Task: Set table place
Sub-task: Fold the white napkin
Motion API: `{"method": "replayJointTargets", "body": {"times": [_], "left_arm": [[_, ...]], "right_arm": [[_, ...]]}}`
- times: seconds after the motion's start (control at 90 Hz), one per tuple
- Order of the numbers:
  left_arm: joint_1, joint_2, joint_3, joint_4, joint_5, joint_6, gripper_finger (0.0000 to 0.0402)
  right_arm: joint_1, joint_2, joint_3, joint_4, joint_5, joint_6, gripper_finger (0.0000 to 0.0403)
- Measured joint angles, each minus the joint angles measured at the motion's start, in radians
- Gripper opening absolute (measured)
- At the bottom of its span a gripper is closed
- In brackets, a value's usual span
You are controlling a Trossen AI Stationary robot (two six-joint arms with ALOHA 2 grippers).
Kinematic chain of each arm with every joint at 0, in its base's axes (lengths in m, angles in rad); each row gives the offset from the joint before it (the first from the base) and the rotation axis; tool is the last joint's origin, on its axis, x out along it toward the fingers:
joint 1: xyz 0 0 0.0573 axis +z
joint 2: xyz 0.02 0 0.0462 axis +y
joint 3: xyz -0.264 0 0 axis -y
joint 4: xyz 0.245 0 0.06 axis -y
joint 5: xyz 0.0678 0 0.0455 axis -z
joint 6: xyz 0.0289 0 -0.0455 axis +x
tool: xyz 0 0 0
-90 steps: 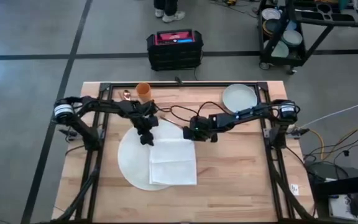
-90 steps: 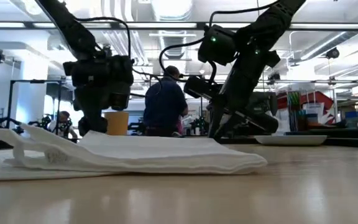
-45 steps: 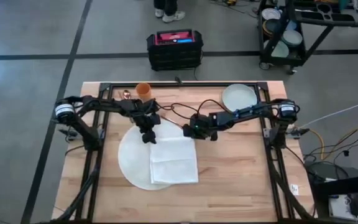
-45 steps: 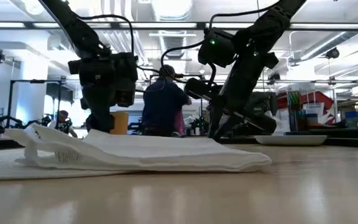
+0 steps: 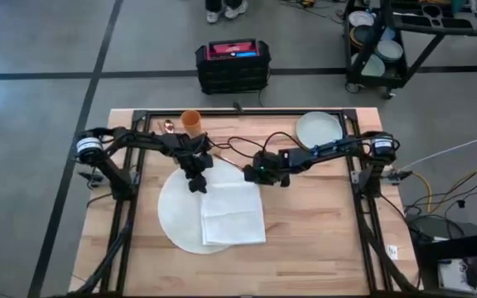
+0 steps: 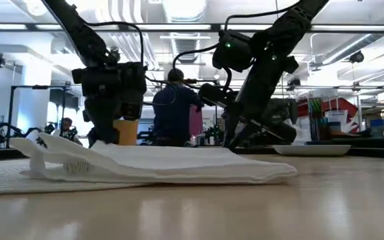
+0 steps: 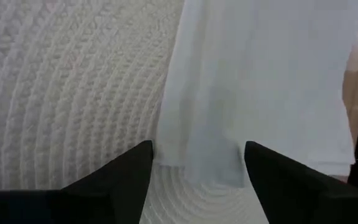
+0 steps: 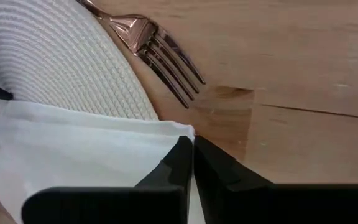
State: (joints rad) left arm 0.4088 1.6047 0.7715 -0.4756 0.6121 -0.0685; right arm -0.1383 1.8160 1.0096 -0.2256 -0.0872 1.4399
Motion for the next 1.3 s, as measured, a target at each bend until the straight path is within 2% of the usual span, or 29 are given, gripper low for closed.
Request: {"method": "replayJointTargets", "body": {"times": [0.422,0.933,1.078,1.3], "left_arm": [[-0.002,-0.002,0.0,0.001,0.037,-0.028,0.0233],[-0.011,-0.003,0.0,-0.001,0.021,0.016,0.0225],[-0.013,-0.003,-0.001,-0.007,0.003,0.034,0.0172],[-0.013,-0.003,-0.001,-0.006,0.0,0.059,0.0041]], "right_arm": [[0.0,0.0,0.0,0.0,0.0,0.0,0.0],[-0.006,0.0,0.0,0.0,0.001,0.0,0.0],[-0.013,0.0,0.0,0.0,-0.008,0.0,0.0],[-0.016,0.0,0.0,0.0,-0.016,0.0,0.0]]}}
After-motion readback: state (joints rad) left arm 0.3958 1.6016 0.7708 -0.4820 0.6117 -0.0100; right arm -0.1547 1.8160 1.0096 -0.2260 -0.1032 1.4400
